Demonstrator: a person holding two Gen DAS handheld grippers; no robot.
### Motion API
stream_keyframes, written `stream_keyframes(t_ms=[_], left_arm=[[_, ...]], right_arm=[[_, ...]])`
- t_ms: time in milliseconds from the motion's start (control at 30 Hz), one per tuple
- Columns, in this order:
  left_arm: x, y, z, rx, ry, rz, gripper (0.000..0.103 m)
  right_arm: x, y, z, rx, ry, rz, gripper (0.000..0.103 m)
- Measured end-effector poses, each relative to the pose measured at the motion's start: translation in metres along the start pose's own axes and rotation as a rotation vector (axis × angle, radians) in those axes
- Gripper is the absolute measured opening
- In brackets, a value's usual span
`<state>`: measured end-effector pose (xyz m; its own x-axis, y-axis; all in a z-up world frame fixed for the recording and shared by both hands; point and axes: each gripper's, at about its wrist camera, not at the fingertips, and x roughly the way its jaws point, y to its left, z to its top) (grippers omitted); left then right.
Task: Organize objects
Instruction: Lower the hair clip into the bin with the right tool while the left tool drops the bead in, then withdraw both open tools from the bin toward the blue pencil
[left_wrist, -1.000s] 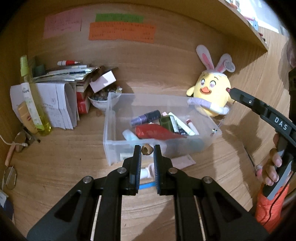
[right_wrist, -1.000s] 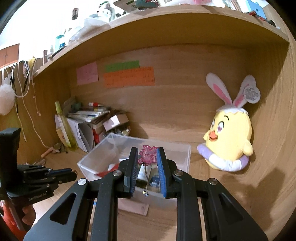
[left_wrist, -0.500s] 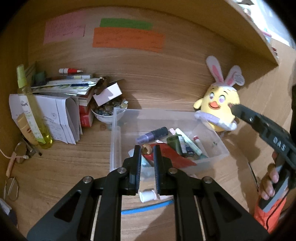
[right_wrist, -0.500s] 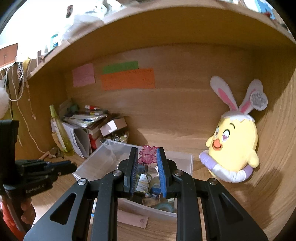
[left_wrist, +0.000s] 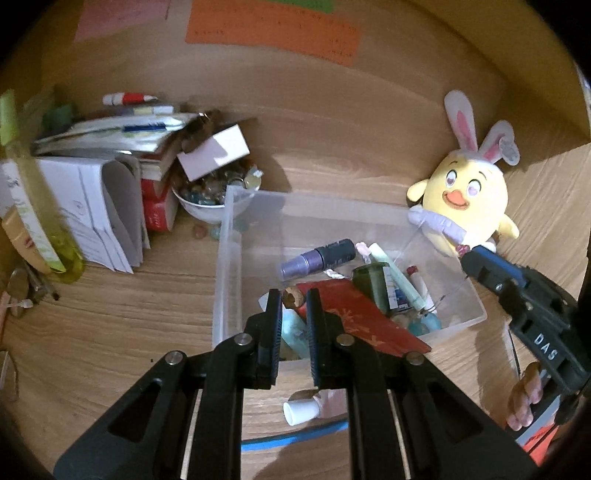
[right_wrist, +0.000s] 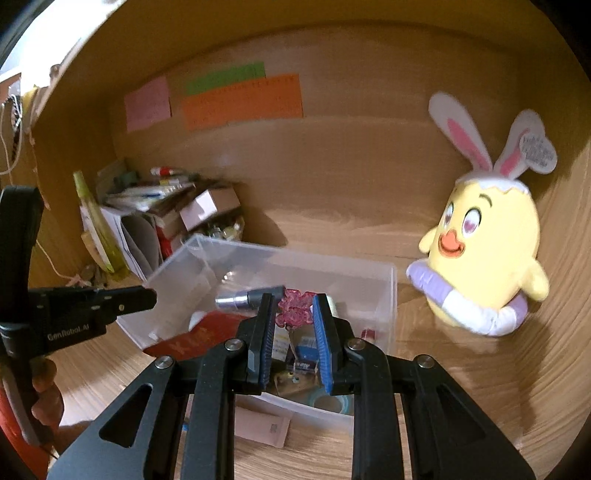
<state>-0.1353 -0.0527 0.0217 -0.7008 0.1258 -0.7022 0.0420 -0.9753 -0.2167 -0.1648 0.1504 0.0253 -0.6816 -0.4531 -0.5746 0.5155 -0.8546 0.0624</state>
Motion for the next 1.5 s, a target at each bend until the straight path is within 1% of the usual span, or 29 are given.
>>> stream_keyframes(t_ms=[367,633,700,767,833,933,1000,1033,1100,1167,1233,1267,1433,1500], left_arm=[[0.024,-0.004,-0.002,0.01,0.069,-0.035,0.012],[0.023,-0.01,-0.004,0.027,0.083,-0.058,0.013],[0.019,-0.012,-0.005,0.035,0.077,-0.059,0.015],[0.015,-0.012,-0.006,0.039,0.069,-0.06,0.021],[0.01,-0.013,-0.007,0.043,0.06,-0.06,0.024],[0.003,-0.013,-0.009,0.051,0.051,-0.057,0.025],[-0.003,-0.013,-0.01,0.059,0.042,-0.054,0.027],[-0.006,-0.012,-0.011,0.061,0.038,-0.055,0.03],[-0.013,-0.012,-0.014,0.072,0.026,-0.052,0.038],[-0.019,-0.012,-0.017,0.087,0.014,-0.05,0.05],[-0.025,-0.015,-0.021,0.114,0.001,-0.04,0.056],[-0.026,-0.016,-0.023,0.125,-0.002,-0.036,0.058],[-0.029,-0.018,-0.034,0.159,0.01,-0.031,0.063],[-0.028,-0.018,-0.038,0.165,0.017,-0.028,0.065]], right_arm=[[0.032,-0.007,-0.013,0.015,0.107,0.007,0.019],[0.043,-0.012,-0.016,0.043,0.155,0.017,0.019],[0.043,-0.014,-0.016,0.053,0.162,0.02,0.019],[0.044,-0.015,-0.016,0.06,0.168,0.021,0.02],[0.043,-0.017,-0.016,0.068,0.167,0.022,0.029],[0.038,-0.017,-0.014,0.074,0.152,0.025,0.039],[0.033,-0.016,-0.012,0.072,0.141,0.029,0.042],[0.03,-0.015,-0.011,0.071,0.134,0.031,0.044],[0.023,-0.013,-0.009,0.064,0.119,0.035,0.047],[0.015,-0.01,-0.008,0.049,0.102,0.035,0.05],[0.008,-0.007,-0.008,0.036,0.09,0.037,0.054],[0.004,-0.005,-0.009,0.029,0.085,0.039,0.055],[-0.012,0.0,-0.015,0.002,0.067,0.038,0.065],[-0.018,0.002,-0.017,-0.007,0.061,0.038,0.067]])
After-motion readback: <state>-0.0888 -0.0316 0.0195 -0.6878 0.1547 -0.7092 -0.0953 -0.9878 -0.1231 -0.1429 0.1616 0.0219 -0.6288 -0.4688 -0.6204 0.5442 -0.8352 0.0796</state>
